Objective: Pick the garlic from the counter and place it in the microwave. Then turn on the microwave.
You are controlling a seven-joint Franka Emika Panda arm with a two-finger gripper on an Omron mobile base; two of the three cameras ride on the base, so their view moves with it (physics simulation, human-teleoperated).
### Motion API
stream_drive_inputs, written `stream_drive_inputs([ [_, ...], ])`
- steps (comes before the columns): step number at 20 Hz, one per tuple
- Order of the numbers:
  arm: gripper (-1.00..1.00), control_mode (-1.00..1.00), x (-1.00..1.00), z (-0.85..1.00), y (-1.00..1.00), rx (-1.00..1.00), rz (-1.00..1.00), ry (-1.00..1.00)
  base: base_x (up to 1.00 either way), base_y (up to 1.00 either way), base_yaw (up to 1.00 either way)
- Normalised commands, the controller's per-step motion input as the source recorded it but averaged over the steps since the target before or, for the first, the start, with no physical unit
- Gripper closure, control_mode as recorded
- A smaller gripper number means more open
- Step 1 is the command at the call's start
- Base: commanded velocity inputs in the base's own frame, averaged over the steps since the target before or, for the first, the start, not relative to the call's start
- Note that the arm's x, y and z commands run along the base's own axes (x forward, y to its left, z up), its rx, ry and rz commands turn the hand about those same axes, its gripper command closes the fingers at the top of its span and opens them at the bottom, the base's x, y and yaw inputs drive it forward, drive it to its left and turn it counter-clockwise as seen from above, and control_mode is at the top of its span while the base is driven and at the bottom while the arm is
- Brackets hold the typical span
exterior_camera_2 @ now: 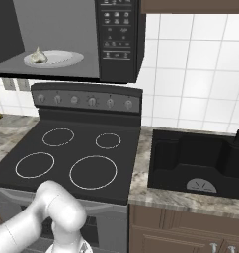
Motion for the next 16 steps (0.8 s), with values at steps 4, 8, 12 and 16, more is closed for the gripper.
stream_drive_inputs([
  [4,1.0,-1.0,-0.1,0.2,0.13,-0.04,-0.24,-0.04,0.0,0.0,0.0],
  [8,1.0,-1.0,-0.04,0.35,0.0,-0.02,-0.21,0.0,0.0,0.0,0.0],
  [12,1.0,-1.0,-0.05,0.36,-0.08,0.0,-0.17,0.0,0.0,0.0,0.0],
  [16,1.0,-1.0,-0.02,0.43,-0.16,0.0,-0.15,0.0,0.0,0.0,0.0],
])
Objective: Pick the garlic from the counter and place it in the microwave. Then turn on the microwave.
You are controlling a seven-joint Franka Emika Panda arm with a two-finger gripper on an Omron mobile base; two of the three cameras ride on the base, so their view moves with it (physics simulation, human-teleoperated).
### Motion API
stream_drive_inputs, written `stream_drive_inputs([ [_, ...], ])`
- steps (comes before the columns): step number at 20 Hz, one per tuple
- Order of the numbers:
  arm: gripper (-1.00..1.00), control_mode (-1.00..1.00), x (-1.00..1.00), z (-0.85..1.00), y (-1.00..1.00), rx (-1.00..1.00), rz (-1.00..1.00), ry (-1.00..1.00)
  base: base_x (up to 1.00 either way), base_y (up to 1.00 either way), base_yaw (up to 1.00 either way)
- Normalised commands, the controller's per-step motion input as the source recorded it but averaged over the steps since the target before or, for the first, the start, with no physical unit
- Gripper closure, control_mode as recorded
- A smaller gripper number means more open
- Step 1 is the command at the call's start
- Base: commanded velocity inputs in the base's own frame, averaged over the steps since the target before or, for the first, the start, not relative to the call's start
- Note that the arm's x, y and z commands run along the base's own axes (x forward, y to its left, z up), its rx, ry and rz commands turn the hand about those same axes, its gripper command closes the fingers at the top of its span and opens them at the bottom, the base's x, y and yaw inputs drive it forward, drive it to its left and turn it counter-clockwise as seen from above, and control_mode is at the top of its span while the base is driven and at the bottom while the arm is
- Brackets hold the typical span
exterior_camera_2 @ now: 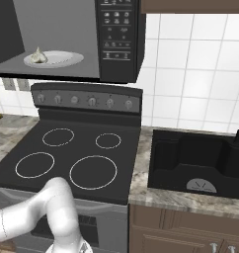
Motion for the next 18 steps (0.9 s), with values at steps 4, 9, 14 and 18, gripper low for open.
stream_drive_inputs([
  [4,1.0,-1.0,-0.07,0.34,-0.24,0.0,-0.13,0.0,0.0,0.0,0.0],
  [9,1.0,-1.0,-0.16,0.07,-0.51,-0.02,-0.17,0.0,0.0,0.0,0.0],
  [14,1.0,-1.0,-0.21,-0.01,-0.82,-0.01,-0.31,0.0,0.0,0.0,0.0],
  [18,1.0,-1.0,-0.31,-0.01,-0.89,-0.07,-0.3,0.0,0.0,0.0,0.0],
])
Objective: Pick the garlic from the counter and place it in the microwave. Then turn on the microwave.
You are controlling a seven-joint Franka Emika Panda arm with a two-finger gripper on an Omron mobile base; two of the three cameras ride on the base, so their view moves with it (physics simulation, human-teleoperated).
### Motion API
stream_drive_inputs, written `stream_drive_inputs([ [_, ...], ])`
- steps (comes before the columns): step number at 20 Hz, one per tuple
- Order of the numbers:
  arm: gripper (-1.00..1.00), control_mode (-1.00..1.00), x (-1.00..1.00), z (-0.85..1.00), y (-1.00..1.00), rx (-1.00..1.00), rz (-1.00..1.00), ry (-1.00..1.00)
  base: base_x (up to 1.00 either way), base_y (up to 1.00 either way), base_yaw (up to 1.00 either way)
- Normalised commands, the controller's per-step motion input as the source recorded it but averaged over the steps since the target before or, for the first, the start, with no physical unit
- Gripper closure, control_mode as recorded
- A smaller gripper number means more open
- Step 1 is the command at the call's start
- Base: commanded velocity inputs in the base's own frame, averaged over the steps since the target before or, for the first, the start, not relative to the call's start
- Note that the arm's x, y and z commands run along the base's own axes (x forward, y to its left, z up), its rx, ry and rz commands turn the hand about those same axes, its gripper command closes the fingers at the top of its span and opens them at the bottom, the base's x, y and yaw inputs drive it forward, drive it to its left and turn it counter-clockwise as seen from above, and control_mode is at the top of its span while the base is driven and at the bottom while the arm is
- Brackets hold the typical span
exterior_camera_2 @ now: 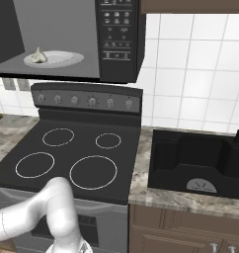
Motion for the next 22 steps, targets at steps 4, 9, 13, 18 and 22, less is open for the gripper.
stream_drive_inputs([
  [4,1.0,-1.0,-0.28,0.02,-0.73,-0.08,-0.28,-0.08,0.0,0.0,0.0],
  [9,1.0,-1.0,-0.43,0.1,-0.41,-0.11,-0.22,-0.16,0.0,0.0,0.0],
  [13,1.0,-1.0,-0.54,0.14,-0.02,-0.17,-0.08,-0.21,0.0,0.0,0.0],
  [18,1.0,-1.0,-0.47,0.2,-0.01,-0.15,-0.01,-0.11,0.0,0.0,0.0],
  [22,1.0,-1.0,-0.36,0.21,0.02,-0.07,0.0,-0.01,0.0,0.0,0.0],
])
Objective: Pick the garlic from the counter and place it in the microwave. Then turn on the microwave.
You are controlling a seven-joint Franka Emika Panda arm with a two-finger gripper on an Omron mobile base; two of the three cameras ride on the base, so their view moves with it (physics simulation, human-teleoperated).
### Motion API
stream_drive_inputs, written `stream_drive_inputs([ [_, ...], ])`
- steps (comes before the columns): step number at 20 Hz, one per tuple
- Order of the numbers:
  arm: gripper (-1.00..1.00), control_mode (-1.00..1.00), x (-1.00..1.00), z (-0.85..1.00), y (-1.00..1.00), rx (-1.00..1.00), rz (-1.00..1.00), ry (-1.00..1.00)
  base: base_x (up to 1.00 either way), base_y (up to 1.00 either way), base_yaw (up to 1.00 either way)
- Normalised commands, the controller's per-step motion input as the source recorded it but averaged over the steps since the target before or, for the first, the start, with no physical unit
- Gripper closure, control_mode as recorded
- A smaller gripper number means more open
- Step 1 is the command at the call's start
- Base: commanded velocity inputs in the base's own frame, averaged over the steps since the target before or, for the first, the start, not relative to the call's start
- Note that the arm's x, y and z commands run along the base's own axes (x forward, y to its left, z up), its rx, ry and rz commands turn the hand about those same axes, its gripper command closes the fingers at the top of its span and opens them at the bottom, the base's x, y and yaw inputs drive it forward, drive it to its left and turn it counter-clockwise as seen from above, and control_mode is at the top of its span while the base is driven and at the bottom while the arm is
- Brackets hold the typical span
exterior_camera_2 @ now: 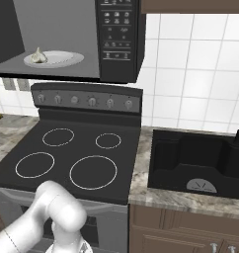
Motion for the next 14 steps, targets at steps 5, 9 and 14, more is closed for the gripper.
stream_drive_inputs([
  [5,1.0,-1.0,-0.06,0.51,-0.08,0.01,0.01,0.1,0.0,0.0,0.0],
  [9,1.0,-1.0,0.0,0.7,-0.35,0.08,0.11,0.27,0.0,0.0,0.0],
  [14,1.0,-1.0,0.0,0.68,-0.48,0.07,0.17,0.27,0.0,0.0,0.0],
])
